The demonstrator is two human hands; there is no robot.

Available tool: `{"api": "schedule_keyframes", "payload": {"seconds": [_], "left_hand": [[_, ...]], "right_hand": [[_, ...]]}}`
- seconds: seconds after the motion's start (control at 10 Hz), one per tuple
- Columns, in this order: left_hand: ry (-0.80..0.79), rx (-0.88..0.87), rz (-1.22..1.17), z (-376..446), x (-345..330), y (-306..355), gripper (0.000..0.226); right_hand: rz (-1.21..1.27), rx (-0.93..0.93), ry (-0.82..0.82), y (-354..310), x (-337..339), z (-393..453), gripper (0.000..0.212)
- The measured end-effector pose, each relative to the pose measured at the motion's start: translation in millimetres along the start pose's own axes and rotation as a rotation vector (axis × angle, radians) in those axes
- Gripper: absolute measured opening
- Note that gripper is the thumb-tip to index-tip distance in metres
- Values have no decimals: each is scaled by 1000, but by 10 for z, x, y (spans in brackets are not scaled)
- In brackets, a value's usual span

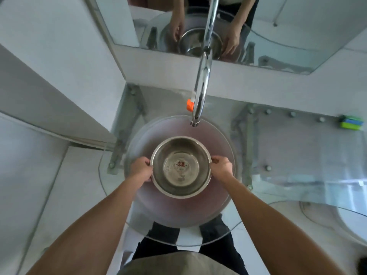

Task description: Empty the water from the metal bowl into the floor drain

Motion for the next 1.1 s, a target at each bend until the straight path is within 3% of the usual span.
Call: {"api": "schedule_keyframes", "payload": {"seconds": [0.1, 0.3, 0.7, 0.9, 1.0, 1.1], "left_hand": [[-19, -3, 60, 81, -65, -26, 24], [-30, -30, 101, 209, -137, -41, 22], [-33, -87, 94, 282, -147, -58, 23], [-35, -72, 89, 248, -147, -38, 15], [-55, -48, 131, 216, -91, 2, 25], [17, -90, 154, 171, 20, 154, 53]], "right_hand": [[34, -30, 65, 78, -70, 15, 32], [17, -16, 143, 168, -155, 63, 33], [-38, 70, 109, 178, -151, 109, 34], [-20, 24, 118, 194, -165, 92, 32], [17, -14, 122, 168, -125, 56, 27], [37, 26, 168, 69, -72, 18, 24]]}}
Point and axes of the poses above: each hand's wrist, its own z-axis towards the middle knuckle, its own x-axis out of the back of the hand, y = z × x, the point moved 1 cm from there along z, towards the middle knuckle, and after that the axes turned 5 degrees about x, right-handed, at the moved point
